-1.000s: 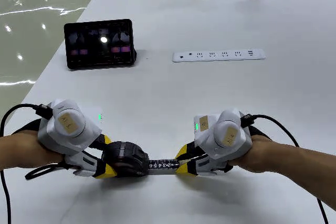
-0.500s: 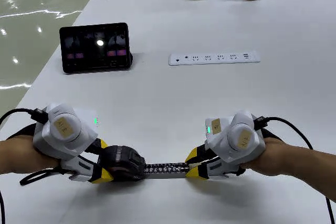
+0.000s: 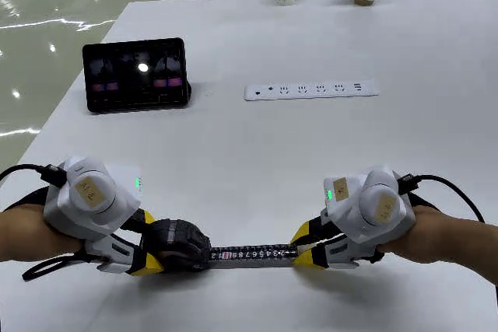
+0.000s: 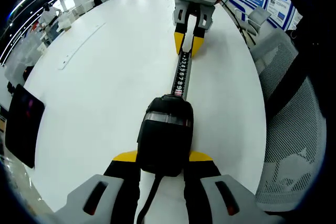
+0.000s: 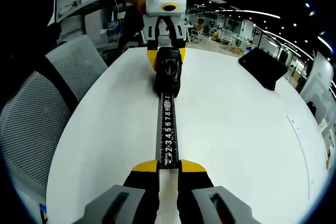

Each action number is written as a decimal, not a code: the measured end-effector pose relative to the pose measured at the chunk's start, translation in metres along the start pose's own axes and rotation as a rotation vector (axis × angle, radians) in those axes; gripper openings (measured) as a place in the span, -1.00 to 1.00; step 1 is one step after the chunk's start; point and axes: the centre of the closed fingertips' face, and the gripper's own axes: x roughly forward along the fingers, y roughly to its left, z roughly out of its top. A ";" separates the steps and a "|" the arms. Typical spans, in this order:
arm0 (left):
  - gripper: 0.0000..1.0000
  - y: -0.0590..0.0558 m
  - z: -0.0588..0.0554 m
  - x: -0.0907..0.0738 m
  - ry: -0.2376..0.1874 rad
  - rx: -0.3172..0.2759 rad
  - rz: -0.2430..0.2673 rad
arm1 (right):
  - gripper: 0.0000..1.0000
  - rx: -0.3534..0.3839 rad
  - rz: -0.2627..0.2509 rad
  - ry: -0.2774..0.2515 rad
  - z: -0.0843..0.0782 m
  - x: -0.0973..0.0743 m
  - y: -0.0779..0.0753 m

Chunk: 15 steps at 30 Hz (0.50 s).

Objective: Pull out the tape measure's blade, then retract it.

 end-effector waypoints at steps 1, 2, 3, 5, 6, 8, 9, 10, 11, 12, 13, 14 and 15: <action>-0.48 0.000 0.000 0.000 0.001 0.000 0.000 | -0.82 0.002 -0.001 0.002 -0.002 -0.002 0.000; -0.48 0.000 0.000 0.000 0.001 0.000 0.000 | -0.82 0.004 -0.001 0.004 -0.003 -0.003 0.000; -0.48 0.000 0.000 0.000 0.001 0.000 0.000 | -0.82 0.004 -0.001 0.004 -0.004 -0.003 0.000; -0.48 0.000 0.000 0.000 0.003 0.001 0.000 | -0.82 0.004 0.000 0.008 -0.006 -0.006 0.001; -0.48 0.000 0.000 0.000 0.004 0.002 0.000 | -0.82 0.005 -0.001 0.010 -0.007 -0.007 0.002; -0.48 0.000 -0.001 0.000 0.005 0.004 0.000 | -0.83 0.003 0.001 0.010 -0.009 -0.009 0.002; -0.48 0.000 -0.001 0.000 0.006 0.003 -0.001 | -0.83 0.004 0.002 0.010 -0.010 -0.010 0.002; -0.48 0.000 -0.001 0.000 0.006 0.004 -0.001 | -0.83 0.006 0.002 0.009 -0.011 -0.011 0.002; -0.48 0.000 -0.001 0.000 0.007 0.004 -0.002 | -0.83 0.007 0.003 0.009 -0.012 -0.013 0.002; -0.48 0.000 -0.001 0.000 0.007 0.004 -0.002 | -0.83 0.008 0.003 0.010 -0.013 -0.014 0.002; -0.48 0.000 -0.001 0.000 0.007 0.004 -0.003 | -0.83 0.009 0.003 0.012 -0.014 -0.015 0.002; -0.48 0.000 -0.001 0.000 0.008 0.007 -0.004 | -0.83 0.010 0.004 0.013 -0.016 -0.017 0.002; -0.48 0.000 -0.001 0.001 0.009 0.007 -0.004 | -0.83 0.011 0.003 0.013 -0.018 -0.018 0.002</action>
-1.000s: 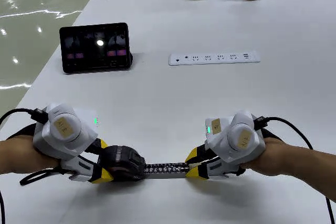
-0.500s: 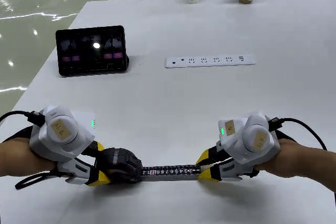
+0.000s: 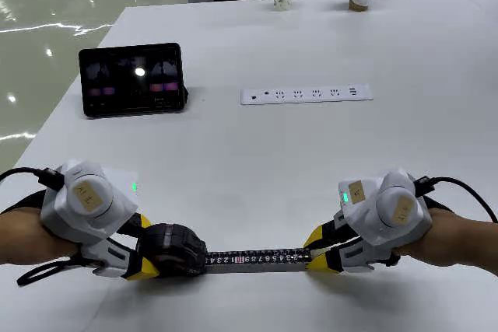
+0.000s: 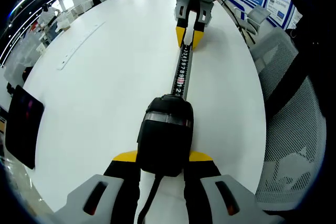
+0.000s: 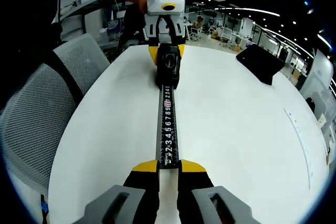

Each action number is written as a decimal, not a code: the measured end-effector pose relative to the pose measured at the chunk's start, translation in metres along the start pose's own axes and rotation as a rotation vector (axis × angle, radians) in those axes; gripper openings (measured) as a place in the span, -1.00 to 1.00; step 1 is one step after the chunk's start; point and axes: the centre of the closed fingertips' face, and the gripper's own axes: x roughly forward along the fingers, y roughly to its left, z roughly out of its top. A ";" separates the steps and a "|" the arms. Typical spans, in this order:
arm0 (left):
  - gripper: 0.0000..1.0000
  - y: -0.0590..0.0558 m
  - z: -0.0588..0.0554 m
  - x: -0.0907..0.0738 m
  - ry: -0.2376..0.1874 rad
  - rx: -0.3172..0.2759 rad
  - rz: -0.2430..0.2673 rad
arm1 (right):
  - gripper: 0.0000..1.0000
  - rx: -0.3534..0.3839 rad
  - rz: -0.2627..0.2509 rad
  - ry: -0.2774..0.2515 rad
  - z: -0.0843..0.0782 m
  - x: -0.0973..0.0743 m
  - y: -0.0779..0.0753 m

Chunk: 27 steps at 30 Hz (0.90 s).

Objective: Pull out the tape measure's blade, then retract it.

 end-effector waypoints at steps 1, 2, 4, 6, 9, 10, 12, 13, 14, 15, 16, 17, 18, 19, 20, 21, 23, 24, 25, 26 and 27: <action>-0.48 0.000 0.000 0.000 0.001 0.000 0.000 | -0.83 0.003 -0.002 0.002 -0.002 -0.002 0.000; -0.48 0.000 0.000 0.000 0.001 0.000 -0.001 | -0.83 0.005 -0.003 0.004 -0.003 -0.003 0.000; -0.48 0.000 0.000 0.000 0.002 0.000 -0.001 | -0.83 0.007 -0.005 0.006 -0.006 -0.005 0.000; -0.48 0.000 0.000 0.000 0.003 -0.001 -0.001 | -0.83 0.010 -0.006 0.010 -0.009 -0.008 0.001; -0.48 0.000 0.000 0.000 0.004 -0.001 -0.001 | -0.83 0.010 -0.007 0.013 -0.012 -0.010 0.000; -0.48 0.000 0.000 0.000 0.005 0.000 -0.002 | -0.83 0.009 -0.009 0.016 -0.013 -0.011 0.000; -0.48 0.000 0.000 0.000 0.006 -0.001 -0.002 | -0.83 0.007 -0.010 0.022 -0.016 -0.014 -0.001; -0.48 0.000 0.000 0.000 0.004 0.000 -0.002 | -0.83 0.003 -0.009 0.028 -0.018 -0.016 -0.001; -0.48 0.000 0.000 0.000 0.005 0.001 -0.001 | -0.83 0.001 -0.010 0.033 -0.020 -0.018 -0.002; -0.48 0.000 0.000 0.000 0.006 0.000 -0.001 | -0.83 0.001 -0.011 0.037 -0.022 -0.020 -0.002; -0.48 0.000 0.001 0.000 0.006 0.001 -0.001 | -0.83 0.003 -0.013 0.043 -0.025 -0.022 -0.003; -0.48 0.000 0.001 0.000 0.005 0.000 0.000 | -0.83 0.004 -0.013 0.045 -0.026 -0.024 -0.003; -0.48 0.000 0.001 0.000 0.005 0.000 0.000 | -0.83 0.003 -0.014 0.049 -0.028 -0.026 -0.003; -0.48 0.000 0.001 0.000 0.005 0.000 -0.001 | -0.83 0.006 -0.015 0.053 -0.030 -0.028 -0.003; -0.48 0.000 0.001 0.000 0.005 0.000 -0.001 | -0.83 0.007 -0.016 0.055 -0.032 -0.029 -0.003; -0.48 0.000 0.001 0.000 0.005 0.001 -0.001 | -0.83 0.010 -0.017 0.057 -0.034 -0.031 -0.003; -0.48 0.000 0.001 0.000 0.005 0.002 -0.001 | -0.83 0.015 -0.020 0.062 -0.038 -0.034 -0.003; -0.48 0.000 0.001 0.000 0.006 0.002 -0.001 | -0.83 0.019 -0.021 0.062 -0.039 -0.035 -0.003; -0.48 -0.001 0.001 0.000 0.005 0.001 -0.001 | -0.83 0.021 -0.022 0.063 -0.040 -0.036 -0.003; -0.48 -0.001 0.001 0.000 0.005 0.001 -0.001 | -0.83 0.024 -0.023 0.064 -0.041 -0.037 -0.002; -0.48 -0.001 0.001 0.000 0.005 0.001 -0.001 | -0.83 0.026 -0.023 0.065 -0.042 -0.038 -0.003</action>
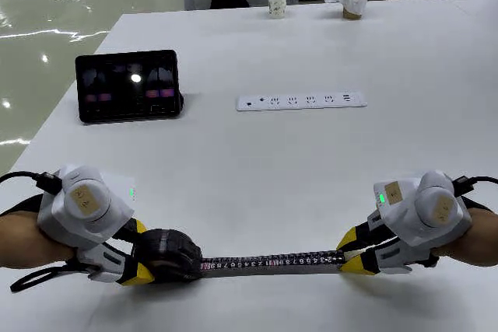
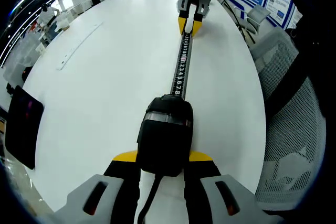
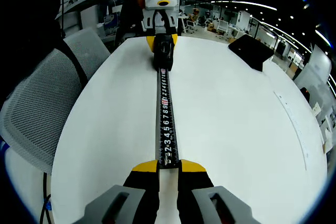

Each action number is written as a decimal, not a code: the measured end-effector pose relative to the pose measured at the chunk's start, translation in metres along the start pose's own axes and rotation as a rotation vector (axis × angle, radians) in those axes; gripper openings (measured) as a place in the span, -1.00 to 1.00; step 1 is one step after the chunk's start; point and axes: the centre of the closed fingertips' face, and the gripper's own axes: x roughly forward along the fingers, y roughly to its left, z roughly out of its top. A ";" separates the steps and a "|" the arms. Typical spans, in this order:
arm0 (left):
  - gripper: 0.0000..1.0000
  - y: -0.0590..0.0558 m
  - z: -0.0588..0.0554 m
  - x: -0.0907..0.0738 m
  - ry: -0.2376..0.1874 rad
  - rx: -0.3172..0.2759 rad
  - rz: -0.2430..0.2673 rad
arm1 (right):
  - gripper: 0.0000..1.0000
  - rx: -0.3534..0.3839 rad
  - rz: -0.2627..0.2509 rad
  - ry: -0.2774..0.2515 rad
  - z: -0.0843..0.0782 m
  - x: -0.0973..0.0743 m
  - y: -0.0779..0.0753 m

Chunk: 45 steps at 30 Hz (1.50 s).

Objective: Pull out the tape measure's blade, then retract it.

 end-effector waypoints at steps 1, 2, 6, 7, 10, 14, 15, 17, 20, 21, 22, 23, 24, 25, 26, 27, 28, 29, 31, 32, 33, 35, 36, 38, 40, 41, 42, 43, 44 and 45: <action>-0.48 0.000 0.000 0.000 0.000 0.000 0.000 | -0.83 0.003 -0.001 0.001 -0.001 0.000 0.000; -0.48 0.000 0.000 0.000 0.001 0.000 0.000 | -0.83 0.004 -0.002 0.004 -0.002 -0.001 -0.001; -0.48 0.000 0.000 0.000 0.002 0.001 0.000 | -0.83 0.006 -0.003 0.012 -0.007 -0.004 0.000; -0.48 0.000 0.000 0.000 0.002 0.002 0.000 | -0.83 0.007 -0.003 0.013 -0.009 -0.005 0.000; -0.48 0.000 0.000 0.000 0.002 0.002 0.001 | -0.83 0.013 -0.006 0.019 -0.013 -0.008 -0.001; -0.48 0.000 0.000 0.000 0.003 0.002 0.003 | -0.83 0.022 -0.011 0.021 -0.018 -0.012 0.000; -0.48 0.000 0.000 0.000 0.004 0.002 0.003 | -0.83 0.026 -0.013 0.020 -0.018 -0.013 0.000; -0.48 0.000 0.000 0.000 0.004 0.001 0.003 | -0.83 0.031 -0.017 0.019 -0.019 -0.013 0.000; -0.48 0.000 0.000 0.000 0.002 0.005 0.005 | -0.82 0.027 -0.023 0.022 -0.018 -0.013 0.001; -0.47 0.000 0.000 0.000 0.003 0.007 0.008 | -0.82 0.025 -0.025 0.024 -0.018 -0.013 0.001; -0.47 0.000 0.000 0.000 0.005 0.015 0.011 | -0.82 0.024 -0.026 0.026 -0.018 -0.013 0.001; -0.47 -0.001 0.000 0.000 0.006 0.018 0.012 | -0.81 0.024 -0.025 0.027 -0.018 -0.012 0.001; -0.47 0.001 0.001 0.000 0.004 0.024 0.015 | -0.81 0.019 -0.025 0.032 -0.018 -0.012 0.001; -0.47 0.001 0.000 0.000 0.006 0.023 0.015 | -0.81 0.015 -0.026 0.033 -0.018 -0.012 0.001; -0.47 0.001 0.000 0.000 0.006 0.023 0.016 | -0.80 0.013 -0.025 0.035 -0.018 -0.012 0.002; -0.47 0.001 0.000 0.000 0.007 0.023 0.017 | -0.80 0.013 -0.023 0.037 -0.018 -0.012 0.002; -0.47 0.001 0.000 0.000 0.008 0.024 0.017 | -0.80 0.011 -0.025 0.040 -0.018 -0.012 0.002; -0.47 0.001 0.000 0.000 0.009 0.026 0.018 | -0.80 0.009 -0.026 0.043 -0.017 -0.012 0.002; -0.47 0.001 0.000 0.000 0.010 0.026 0.020 | -0.80 0.001 -0.026 0.052 -0.017 -0.012 0.002; -0.46 0.001 0.000 -0.001 0.010 0.026 0.022 | -0.79 -0.003 -0.024 0.056 -0.017 -0.012 0.003; -0.46 0.001 0.000 -0.001 0.010 0.026 0.023 | -0.79 -0.007 -0.025 0.060 -0.018 -0.012 0.003; -0.46 0.000 0.000 -0.001 0.011 0.025 0.027 | -0.79 -0.012 -0.025 0.067 -0.017 -0.012 0.003; -0.46 0.001 0.000 -0.001 0.012 0.024 0.029 | -0.78 -0.014 -0.026 0.070 -0.017 -0.012 0.003; -0.46 0.001 0.000 -0.001 0.015 0.025 0.032 | -0.78 -0.013 -0.030 0.077 -0.017 -0.012 0.003; -0.46 0.001 0.000 -0.001 0.018 0.023 0.035 | -0.77 -0.011 -0.030 0.089 -0.017 -0.011 0.004; -0.46 0.001 0.000 -0.001 0.020 0.021 0.036 | -0.76 -0.009 -0.033 0.093 -0.017 -0.011 0.004; -0.46 0.000 -0.001 -0.001 0.024 0.016 0.036 | -0.75 0.007 -0.061 0.169 -0.029 -0.015 0.000; -0.46 0.000 -0.001 -0.002 0.027 0.012 0.037 | -0.76 -0.022 -0.045 0.131 -0.023 -0.010 0.002; -0.45 0.001 -0.002 -0.002 0.028 0.007 0.040 | -0.75 -0.022 -0.049 0.132 -0.023 -0.010 0.002; -0.45 0.001 -0.002 -0.002 0.030 0.005 0.043 | -0.75 -0.018 -0.052 0.135 -0.023 -0.011 0.003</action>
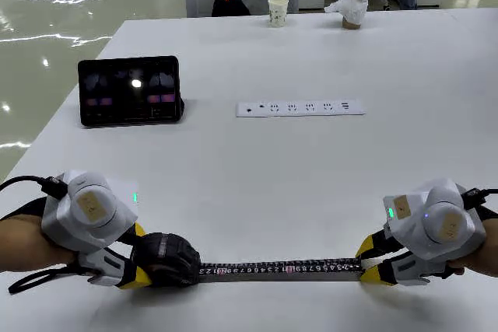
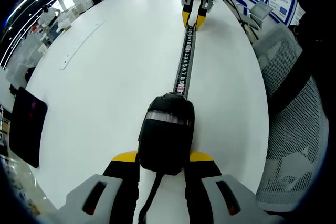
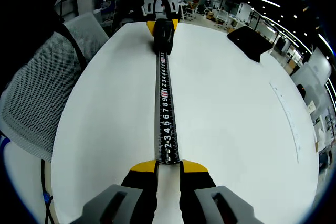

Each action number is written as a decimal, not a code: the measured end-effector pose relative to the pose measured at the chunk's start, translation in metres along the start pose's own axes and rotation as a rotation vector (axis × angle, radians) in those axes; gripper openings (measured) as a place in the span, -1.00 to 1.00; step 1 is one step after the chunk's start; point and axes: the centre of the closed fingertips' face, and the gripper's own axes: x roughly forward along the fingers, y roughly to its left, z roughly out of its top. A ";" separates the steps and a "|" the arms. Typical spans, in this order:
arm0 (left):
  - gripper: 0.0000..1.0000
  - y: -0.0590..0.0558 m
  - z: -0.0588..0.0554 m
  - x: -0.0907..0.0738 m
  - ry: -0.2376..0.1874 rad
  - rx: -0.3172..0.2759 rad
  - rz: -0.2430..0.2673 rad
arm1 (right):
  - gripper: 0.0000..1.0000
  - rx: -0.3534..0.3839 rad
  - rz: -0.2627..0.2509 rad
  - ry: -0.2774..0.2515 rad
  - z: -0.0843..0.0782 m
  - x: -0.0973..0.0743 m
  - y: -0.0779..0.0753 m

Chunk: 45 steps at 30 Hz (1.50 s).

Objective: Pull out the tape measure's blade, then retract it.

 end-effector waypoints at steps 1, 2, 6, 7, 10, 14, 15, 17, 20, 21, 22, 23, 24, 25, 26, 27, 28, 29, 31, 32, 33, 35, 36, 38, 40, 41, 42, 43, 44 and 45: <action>-0.45 0.000 -0.001 0.000 0.004 0.000 0.003 | -0.73 0.000 -0.001 0.001 0.000 0.000 0.000; -0.44 0.000 -0.002 -0.001 0.008 0.000 0.007 | -0.70 -0.004 -0.007 0.001 0.000 0.000 0.000; -0.38 -0.002 -0.007 -0.005 0.005 -0.015 0.009 | -0.60 0.006 -0.020 0.005 0.000 -0.001 -0.001; -0.36 -0.004 -0.008 -0.006 0.005 -0.019 0.010 | -0.58 0.009 -0.023 0.005 0.000 -0.001 0.000; -0.29 -0.007 -0.012 -0.007 0.003 -0.032 0.011 | -0.53 0.020 -0.032 0.008 -0.002 -0.003 0.001; -0.21 -0.013 -0.015 -0.010 0.004 -0.041 0.012 | -0.44 0.041 -0.053 0.009 -0.005 -0.006 0.002; -0.19 -0.014 -0.014 -0.010 0.001 -0.046 0.012 | -0.42 0.050 -0.055 0.009 -0.005 -0.006 0.002; -0.15 -0.016 -0.014 -0.011 -0.008 -0.065 0.014 | -0.39 0.061 -0.059 0.009 -0.007 -0.007 0.004; -0.07 -0.018 -0.017 -0.011 -0.014 -0.090 0.018 | -0.31 0.097 -0.060 0.008 -0.008 -0.010 0.008; -0.04 -0.019 -0.017 -0.011 -0.017 -0.096 0.019 | -0.30 0.104 -0.062 0.008 -0.008 -0.011 0.009; 0.00 -0.021 -0.018 -0.011 -0.020 -0.105 0.020 | -0.28 0.105 -0.066 0.007 -0.008 -0.012 0.009; 0.03 -0.022 -0.019 -0.012 -0.022 -0.117 0.022 | -0.28 0.107 -0.068 0.006 -0.008 -0.012 0.010; 0.05 -0.024 -0.020 -0.012 -0.026 -0.131 0.022 | -0.26 0.114 -0.071 0.005 -0.008 -0.014 0.012; 0.08 -0.025 -0.020 -0.013 -0.030 -0.139 0.021 | -0.24 0.120 -0.073 0.003 -0.008 -0.014 0.012; 0.10 -0.026 -0.020 -0.013 -0.032 -0.145 0.023 | -0.22 0.127 -0.074 0.001 -0.007 -0.015 0.014; 0.11 -0.029 -0.021 -0.013 -0.034 -0.150 0.021 | -0.19 0.136 -0.077 -0.001 -0.006 -0.015 0.015; 0.12 -0.031 -0.021 -0.014 -0.034 -0.155 0.019 | -0.18 0.141 -0.077 -0.003 -0.007 -0.016 0.017; 0.14 -0.032 -0.022 -0.014 -0.034 -0.159 0.016 | -0.17 0.146 -0.077 -0.004 -0.007 -0.016 0.019; 0.19 -0.034 -0.022 -0.015 -0.035 -0.166 0.017 | -0.15 0.155 -0.080 -0.006 -0.007 -0.017 0.021; 0.21 -0.035 -0.022 -0.016 -0.039 -0.174 0.016 | -0.13 0.160 -0.083 -0.008 -0.007 -0.017 0.022; 0.22 -0.035 -0.022 -0.017 -0.043 -0.180 0.017 | -0.12 0.164 -0.085 -0.010 -0.007 -0.018 0.023; 0.23 -0.037 -0.021 -0.019 -0.053 -0.191 0.020 | -0.09 0.176 -0.089 -0.014 -0.006 -0.019 0.026; 0.24 -0.037 -0.021 -0.019 -0.056 -0.196 0.021 | -0.07 0.183 -0.092 -0.015 -0.007 -0.020 0.026; 0.27 -0.038 -0.020 -0.020 -0.062 -0.204 0.026 | -0.04 0.196 -0.098 -0.021 -0.006 -0.021 0.028; 0.29 -0.039 -0.018 -0.021 -0.069 -0.216 0.032 | -0.01 0.209 -0.103 -0.027 -0.006 -0.023 0.030; 0.30 -0.040 -0.018 -0.022 -0.072 -0.221 0.033 | 0.00 0.212 -0.105 -0.028 -0.006 -0.023 0.031; 0.30 -0.040 -0.017 -0.022 -0.078 -0.230 0.036 | 0.01 0.217 -0.108 -0.030 -0.005 -0.024 0.032; 0.31 -0.041 -0.016 -0.022 -0.083 -0.236 0.037 | 0.03 0.223 -0.112 -0.032 -0.005 -0.025 0.033; 0.32 -0.042 -0.016 -0.022 -0.087 -0.243 0.038 | 0.04 0.233 -0.116 -0.035 -0.005 -0.026 0.033; 0.32 -0.043 -0.016 -0.022 -0.089 -0.247 0.040 | 0.06 0.241 -0.118 -0.039 -0.004 -0.027 0.034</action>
